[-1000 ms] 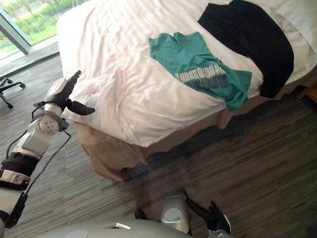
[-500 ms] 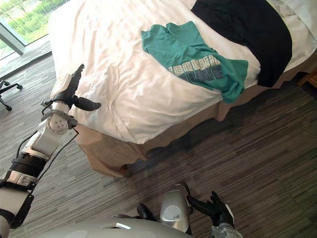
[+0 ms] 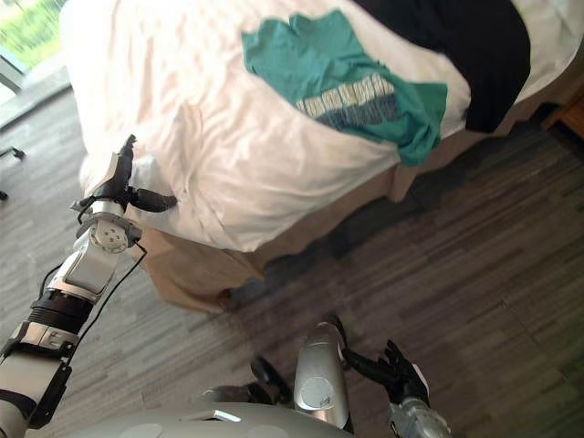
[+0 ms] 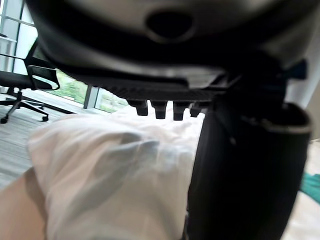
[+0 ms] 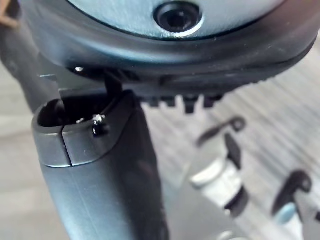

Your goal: Tidy up the quilt and then pick up the clothes from the bed and put them into the laundry hamper

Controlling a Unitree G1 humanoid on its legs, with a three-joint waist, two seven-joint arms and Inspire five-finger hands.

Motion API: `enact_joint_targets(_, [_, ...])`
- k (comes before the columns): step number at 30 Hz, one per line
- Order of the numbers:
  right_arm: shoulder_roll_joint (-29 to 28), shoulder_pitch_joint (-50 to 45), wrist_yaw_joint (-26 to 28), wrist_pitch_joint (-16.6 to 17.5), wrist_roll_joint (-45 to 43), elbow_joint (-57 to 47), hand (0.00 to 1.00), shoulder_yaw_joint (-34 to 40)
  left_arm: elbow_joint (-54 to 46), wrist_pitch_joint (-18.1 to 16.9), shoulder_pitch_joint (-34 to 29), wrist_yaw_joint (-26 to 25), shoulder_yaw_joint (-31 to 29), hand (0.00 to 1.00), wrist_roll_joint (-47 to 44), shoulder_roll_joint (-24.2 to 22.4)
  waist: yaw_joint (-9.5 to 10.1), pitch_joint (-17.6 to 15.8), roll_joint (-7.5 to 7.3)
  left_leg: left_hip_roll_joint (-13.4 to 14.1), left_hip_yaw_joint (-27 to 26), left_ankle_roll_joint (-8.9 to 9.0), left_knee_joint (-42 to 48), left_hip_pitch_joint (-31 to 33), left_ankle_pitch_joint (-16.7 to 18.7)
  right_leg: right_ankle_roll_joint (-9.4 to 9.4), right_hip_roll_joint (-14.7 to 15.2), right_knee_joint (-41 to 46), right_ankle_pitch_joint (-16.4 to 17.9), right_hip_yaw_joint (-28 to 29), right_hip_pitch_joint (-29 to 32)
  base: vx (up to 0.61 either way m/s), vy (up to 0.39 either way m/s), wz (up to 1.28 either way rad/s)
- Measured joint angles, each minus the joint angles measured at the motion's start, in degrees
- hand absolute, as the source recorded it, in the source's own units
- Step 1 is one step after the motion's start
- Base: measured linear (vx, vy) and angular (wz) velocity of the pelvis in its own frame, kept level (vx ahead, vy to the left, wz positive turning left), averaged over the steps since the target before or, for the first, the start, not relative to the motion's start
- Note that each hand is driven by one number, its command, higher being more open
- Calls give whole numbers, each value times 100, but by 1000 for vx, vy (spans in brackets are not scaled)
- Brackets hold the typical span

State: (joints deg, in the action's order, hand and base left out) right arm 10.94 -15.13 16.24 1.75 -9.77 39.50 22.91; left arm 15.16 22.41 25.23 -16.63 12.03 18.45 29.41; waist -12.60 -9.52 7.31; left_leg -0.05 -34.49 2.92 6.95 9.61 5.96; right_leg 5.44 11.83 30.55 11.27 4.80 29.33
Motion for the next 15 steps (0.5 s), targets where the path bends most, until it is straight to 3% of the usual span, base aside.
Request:
enact_joint_targets(1, [-31,93,80,36,-206,-4,100,24,35,27,151,-194,21,100,-34,0,-17,-122,-10,91,2,4,115,226,6,-24,-29,-88,-95,-65,124,-32,-50,15])
enact_joint_targets(2, [-60,165,145,89,-467,-29,100,37,78,-7,468,-513,24,100,-172,5,-2,-381,-141,238,9,-15,269,463,-4,-56,-116,-243,-258,-135,196,-27,-63,20])
enact_joint_targets(3, [-77,186,199,169,-781,-28,100,128,197,-151,767,-847,14,0,-359,14,-3,-473,-241,313,22,-49,405,661,-27,-77,-146,-319,-338,-169,301,-6,-36,14])
enact_joint_targets(6, [-69,298,294,378,-1251,-30,100,432,384,-373,1246,-1206,-8,0,-433,21,-5,-562,-278,352,-104,-62,565,935,-33,-83,-145,-419,-432,-113,474,24,22,6])
enact_joint_targets(10, [-161,447,515,431,-1315,-35,100,357,572,-525,1419,-1370,47,0,-191,14,-32,-660,-241,520,-182,-41,839,1087,112,-106,-230,-576,-546,-86,489,23,17,-12])
enact_joint_targets(15, [-348,484,226,402,-1283,-19,100,63,822,-512,1612,-1059,174,0,199,10,-24,-748,-202,591,-287,-74,1016,1072,284,-89,-275,-549,-557,15,469,-15,10,-10])
